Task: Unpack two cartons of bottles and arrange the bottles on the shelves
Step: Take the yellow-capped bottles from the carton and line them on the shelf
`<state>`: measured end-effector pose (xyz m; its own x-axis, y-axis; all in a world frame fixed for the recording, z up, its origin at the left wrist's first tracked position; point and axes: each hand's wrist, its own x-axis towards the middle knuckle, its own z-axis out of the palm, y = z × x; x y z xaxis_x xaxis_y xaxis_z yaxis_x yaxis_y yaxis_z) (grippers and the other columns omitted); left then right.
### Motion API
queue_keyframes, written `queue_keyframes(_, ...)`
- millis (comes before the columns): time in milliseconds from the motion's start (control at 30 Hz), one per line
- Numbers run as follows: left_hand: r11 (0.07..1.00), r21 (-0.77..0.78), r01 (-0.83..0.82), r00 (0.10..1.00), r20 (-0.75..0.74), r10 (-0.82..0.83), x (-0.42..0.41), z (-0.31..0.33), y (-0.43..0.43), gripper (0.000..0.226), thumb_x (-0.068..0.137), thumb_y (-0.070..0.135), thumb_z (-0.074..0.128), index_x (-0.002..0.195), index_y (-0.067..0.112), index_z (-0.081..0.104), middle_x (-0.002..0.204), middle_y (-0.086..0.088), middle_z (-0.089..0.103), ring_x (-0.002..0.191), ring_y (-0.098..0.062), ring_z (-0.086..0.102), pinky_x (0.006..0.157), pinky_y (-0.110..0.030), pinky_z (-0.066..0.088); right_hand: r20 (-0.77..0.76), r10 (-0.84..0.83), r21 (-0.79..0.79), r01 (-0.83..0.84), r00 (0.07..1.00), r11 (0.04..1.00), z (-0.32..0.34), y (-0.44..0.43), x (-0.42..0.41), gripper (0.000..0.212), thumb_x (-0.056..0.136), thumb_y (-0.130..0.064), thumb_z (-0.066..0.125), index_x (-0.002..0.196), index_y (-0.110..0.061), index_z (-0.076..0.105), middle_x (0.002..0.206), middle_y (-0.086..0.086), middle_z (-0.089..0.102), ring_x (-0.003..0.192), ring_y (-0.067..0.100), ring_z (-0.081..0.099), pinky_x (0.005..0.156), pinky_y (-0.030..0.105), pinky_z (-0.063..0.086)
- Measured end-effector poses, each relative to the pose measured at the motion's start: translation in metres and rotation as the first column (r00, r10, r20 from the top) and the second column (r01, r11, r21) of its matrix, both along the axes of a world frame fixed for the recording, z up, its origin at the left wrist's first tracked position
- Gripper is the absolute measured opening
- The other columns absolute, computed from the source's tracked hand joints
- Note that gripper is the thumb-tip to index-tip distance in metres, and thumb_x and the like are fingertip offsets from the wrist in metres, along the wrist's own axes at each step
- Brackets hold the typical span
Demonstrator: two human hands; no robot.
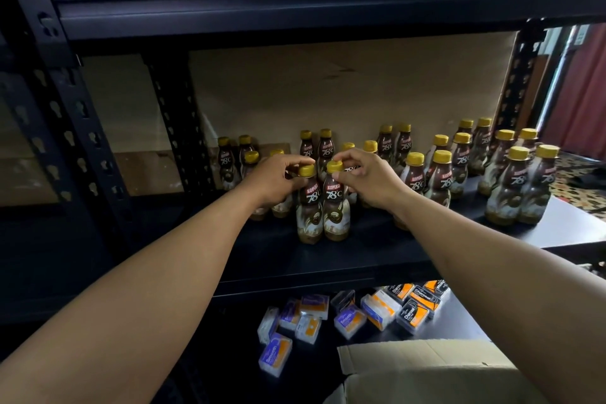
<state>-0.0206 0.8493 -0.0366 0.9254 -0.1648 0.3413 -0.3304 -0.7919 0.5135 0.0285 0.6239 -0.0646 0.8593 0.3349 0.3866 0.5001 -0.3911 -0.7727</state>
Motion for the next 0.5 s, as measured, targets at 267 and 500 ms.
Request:
queue_keyframes(267,1.000,-0.003,-0.003,1.000,-0.018,0.003,-0.002,-0.001,0.014,0.045,0.090,0.024,0.074,0.133,0.032,0.063,0.137,0.007,0.062,0.127,-0.013,0.055,0.110,-0.041,0.044,-0.024,0.011,-0.019,-0.011,1.000,1.000,-0.003,0.015,0.001,0.028,0.089,-0.040,0.073,0.115,-0.047,0.065,0.107,-0.009,0.069,0.081,0.015,0.070,0.083,0.049,0.061)
queue_keyframes(500,0.998,-0.050,-0.034,0.999,-0.041,0.032,-0.003,-0.004,0.011,0.045,0.089,0.027,0.075,0.131,0.037,0.063,0.137,0.008,0.061,0.125,-0.013,0.056,0.107,-0.039,0.045,-0.027,0.006,-0.007,-0.007,1.000,1.000,-0.002,0.013,-0.004,0.028,0.091,-0.036,0.074,0.117,-0.045,0.066,0.106,-0.011,0.068,0.087,0.022,0.072,0.084,0.053,0.061)
